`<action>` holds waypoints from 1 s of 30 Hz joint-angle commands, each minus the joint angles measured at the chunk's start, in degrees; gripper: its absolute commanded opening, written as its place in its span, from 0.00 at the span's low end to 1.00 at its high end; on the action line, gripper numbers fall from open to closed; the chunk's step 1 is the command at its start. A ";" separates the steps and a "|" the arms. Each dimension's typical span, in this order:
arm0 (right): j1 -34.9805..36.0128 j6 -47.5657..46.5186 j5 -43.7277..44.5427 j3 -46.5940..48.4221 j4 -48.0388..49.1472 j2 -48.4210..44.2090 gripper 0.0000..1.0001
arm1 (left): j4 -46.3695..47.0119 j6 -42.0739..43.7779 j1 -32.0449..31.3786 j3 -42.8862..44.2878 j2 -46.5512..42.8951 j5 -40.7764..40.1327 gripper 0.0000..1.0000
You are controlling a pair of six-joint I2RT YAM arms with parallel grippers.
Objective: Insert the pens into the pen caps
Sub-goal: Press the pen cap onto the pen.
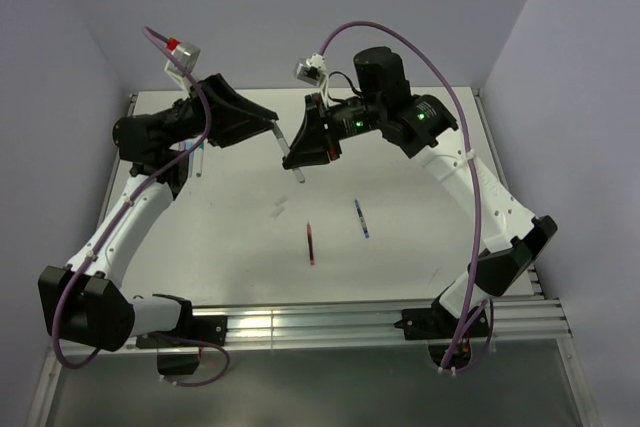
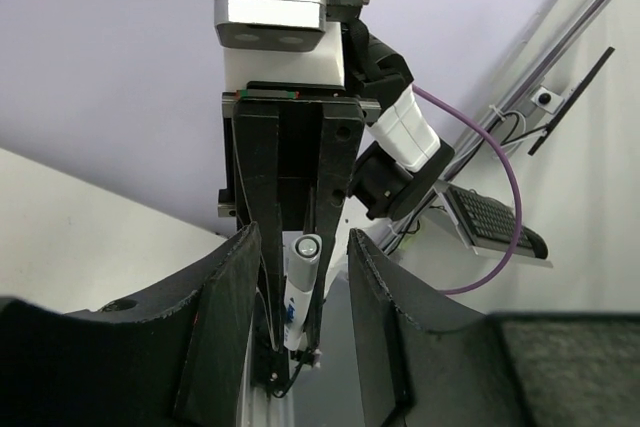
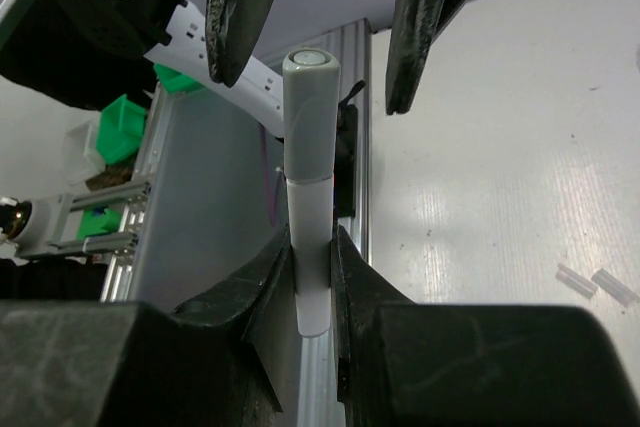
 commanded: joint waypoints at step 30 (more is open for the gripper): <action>2.03 1.17 33.55 5.10 -2.41 3.40 0.00 | -56.75 33.18 -3.86 13.14 0.60 -19.25 0.00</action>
